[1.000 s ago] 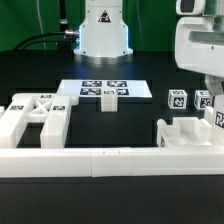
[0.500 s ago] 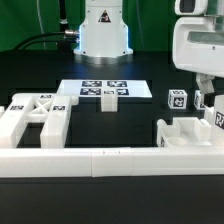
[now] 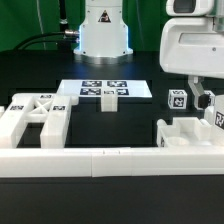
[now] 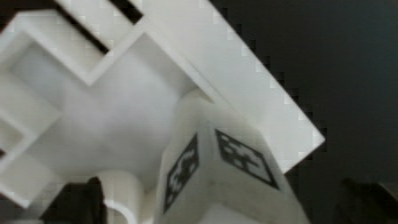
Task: Assemble chair
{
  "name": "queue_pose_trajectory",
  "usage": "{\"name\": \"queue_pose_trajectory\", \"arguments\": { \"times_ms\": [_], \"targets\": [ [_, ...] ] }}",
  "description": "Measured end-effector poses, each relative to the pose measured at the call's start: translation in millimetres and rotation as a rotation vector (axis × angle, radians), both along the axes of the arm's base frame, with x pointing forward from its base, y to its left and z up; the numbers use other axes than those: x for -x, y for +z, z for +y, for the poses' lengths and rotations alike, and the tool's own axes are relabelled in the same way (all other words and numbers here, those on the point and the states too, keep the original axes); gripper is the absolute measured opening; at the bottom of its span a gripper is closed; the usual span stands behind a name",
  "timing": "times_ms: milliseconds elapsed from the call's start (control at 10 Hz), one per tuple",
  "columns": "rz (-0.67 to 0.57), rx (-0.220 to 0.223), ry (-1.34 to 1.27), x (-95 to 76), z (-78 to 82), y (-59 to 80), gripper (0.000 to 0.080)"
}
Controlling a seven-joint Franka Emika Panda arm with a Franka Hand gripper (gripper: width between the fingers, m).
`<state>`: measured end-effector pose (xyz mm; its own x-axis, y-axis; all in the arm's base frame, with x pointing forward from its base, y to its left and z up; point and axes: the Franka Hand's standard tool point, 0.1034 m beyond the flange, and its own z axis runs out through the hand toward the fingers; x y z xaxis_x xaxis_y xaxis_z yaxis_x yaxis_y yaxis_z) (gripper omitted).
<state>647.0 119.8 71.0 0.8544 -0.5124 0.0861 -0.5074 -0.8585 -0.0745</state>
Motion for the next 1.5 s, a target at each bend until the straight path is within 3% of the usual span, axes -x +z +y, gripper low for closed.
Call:
{"name": "queue_pose_trajectory", "arguments": {
  "times_ms": [600, 1000, 1200, 1500],
  "targets": [
    [-0.016, 0.066, 0.564, -2.0, -6.6, 1.1, 0.0648],
    [-0.018, 0.082, 0.635, -2.4, -6.1, 1.4, 0.0622],
    [-0.018, 0.081, 0.634, -2.3, -6.2, 1.2, 0.0282],
    [-0.016, 0.069, 0.543, -2.2, -6.0, 1.0, 0.0285]
  ]
}}
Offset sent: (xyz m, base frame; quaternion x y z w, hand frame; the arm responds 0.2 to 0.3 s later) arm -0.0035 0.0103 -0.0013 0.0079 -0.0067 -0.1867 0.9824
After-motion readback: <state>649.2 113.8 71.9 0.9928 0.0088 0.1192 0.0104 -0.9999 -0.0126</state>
